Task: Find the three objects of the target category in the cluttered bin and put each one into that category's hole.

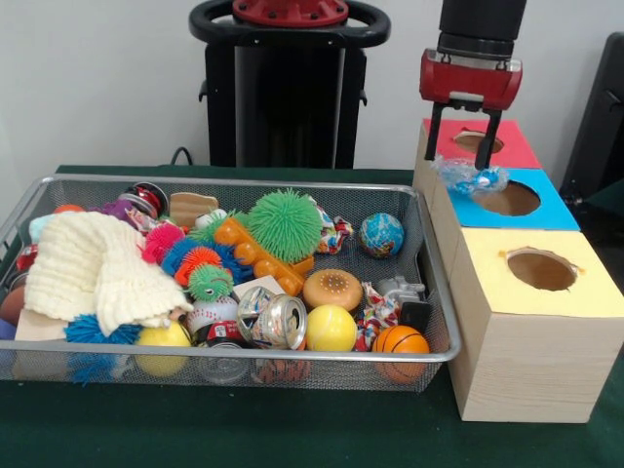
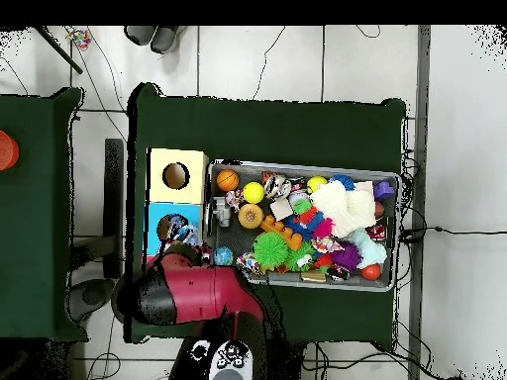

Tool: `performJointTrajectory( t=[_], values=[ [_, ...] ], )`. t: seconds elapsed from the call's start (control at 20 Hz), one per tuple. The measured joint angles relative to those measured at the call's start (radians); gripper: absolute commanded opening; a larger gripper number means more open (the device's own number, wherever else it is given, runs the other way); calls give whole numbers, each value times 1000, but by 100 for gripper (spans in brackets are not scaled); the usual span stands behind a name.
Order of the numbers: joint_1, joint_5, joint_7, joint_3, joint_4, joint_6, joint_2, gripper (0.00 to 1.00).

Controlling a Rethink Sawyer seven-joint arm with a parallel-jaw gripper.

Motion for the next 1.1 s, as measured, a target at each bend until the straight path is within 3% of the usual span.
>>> performJointTrajectory(
  t=[0.5, 1.1],
  values=[
    [77, 0, 0, -34, -11, 0, 21, 100],
    [93, 0, 0, -44, -32, 0, 32, 100]
  ],
)
